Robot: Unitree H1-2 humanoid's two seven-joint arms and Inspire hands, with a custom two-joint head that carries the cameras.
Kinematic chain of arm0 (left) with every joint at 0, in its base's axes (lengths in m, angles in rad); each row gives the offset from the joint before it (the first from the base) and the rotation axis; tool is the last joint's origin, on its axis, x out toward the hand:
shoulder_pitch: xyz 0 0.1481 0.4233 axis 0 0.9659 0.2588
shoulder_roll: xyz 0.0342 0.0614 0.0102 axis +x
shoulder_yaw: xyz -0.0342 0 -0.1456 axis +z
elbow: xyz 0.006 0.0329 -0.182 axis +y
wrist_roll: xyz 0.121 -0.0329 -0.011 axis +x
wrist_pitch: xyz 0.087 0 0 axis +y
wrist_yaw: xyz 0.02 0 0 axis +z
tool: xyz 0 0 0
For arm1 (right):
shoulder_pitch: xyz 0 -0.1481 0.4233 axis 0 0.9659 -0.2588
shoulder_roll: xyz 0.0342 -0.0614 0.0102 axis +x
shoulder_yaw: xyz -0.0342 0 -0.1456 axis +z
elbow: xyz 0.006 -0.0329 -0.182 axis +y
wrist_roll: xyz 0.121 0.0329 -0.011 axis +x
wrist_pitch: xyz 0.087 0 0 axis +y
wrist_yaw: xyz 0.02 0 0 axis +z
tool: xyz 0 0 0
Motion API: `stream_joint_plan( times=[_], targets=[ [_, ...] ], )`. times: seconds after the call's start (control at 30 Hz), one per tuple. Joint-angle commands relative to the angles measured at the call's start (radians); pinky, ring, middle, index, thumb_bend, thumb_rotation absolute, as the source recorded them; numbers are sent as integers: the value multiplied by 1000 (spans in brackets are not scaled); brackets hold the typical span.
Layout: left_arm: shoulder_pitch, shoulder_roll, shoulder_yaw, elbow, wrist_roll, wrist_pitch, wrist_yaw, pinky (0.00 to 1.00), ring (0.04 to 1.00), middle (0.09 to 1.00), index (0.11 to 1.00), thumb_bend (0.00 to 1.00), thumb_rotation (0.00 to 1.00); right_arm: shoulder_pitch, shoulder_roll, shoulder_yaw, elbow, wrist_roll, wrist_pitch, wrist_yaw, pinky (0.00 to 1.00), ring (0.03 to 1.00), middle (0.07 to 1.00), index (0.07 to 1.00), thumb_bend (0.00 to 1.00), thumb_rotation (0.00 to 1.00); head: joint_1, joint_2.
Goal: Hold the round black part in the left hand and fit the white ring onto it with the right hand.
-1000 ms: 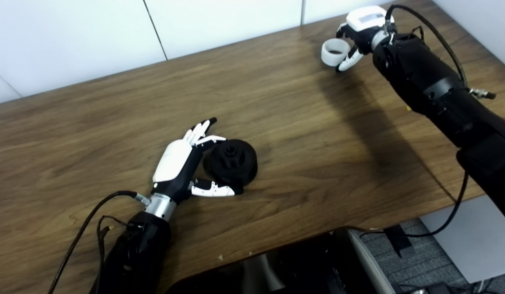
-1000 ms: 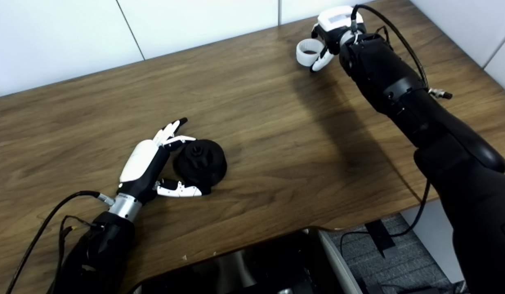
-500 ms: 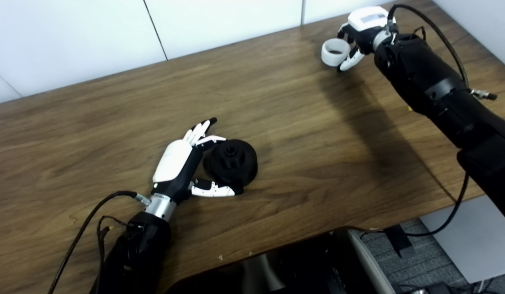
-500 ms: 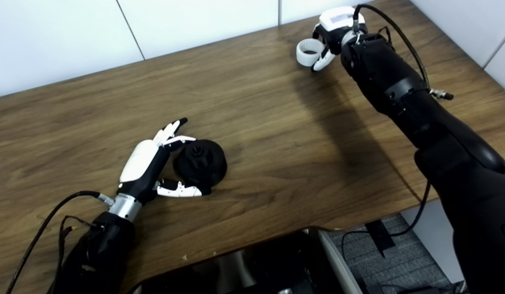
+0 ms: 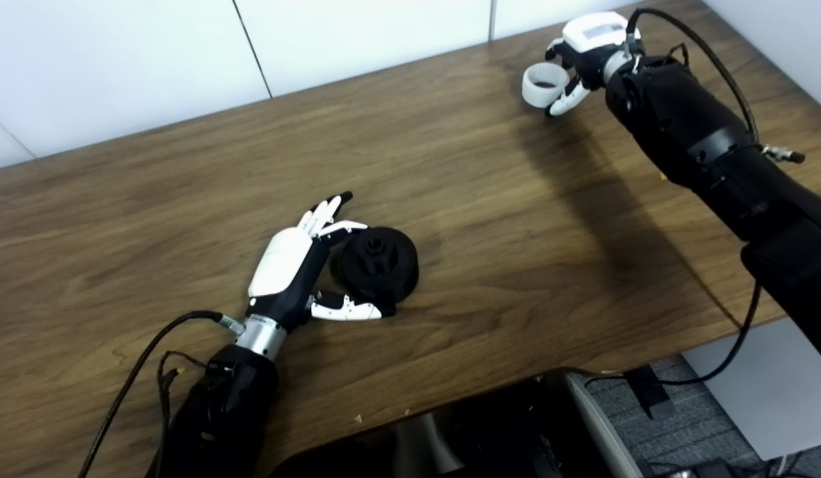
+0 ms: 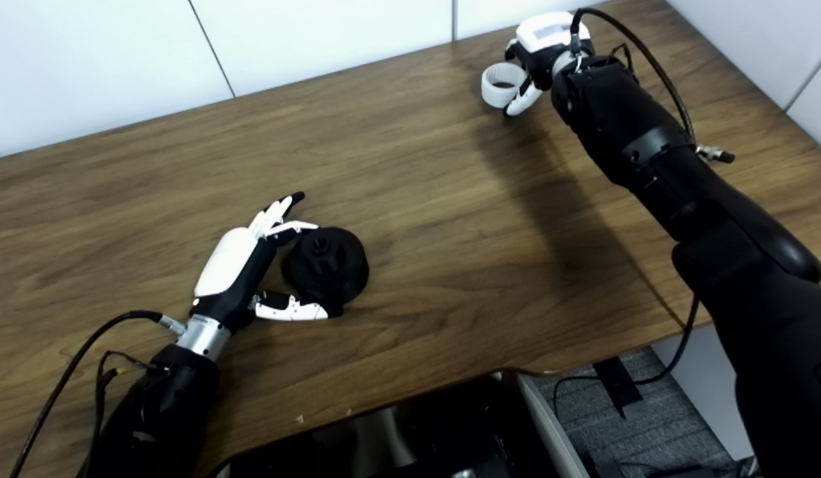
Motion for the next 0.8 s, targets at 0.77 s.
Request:
stream_joint_plan(
  times=[0.77],
  targets=[
    [35,18,-35,34,65,11,-55,1000,1000,1000,630,1000,325,-68,9,3,-19,-16,4,-5,968,860,760,865,734,421,15,9]
  ],
)
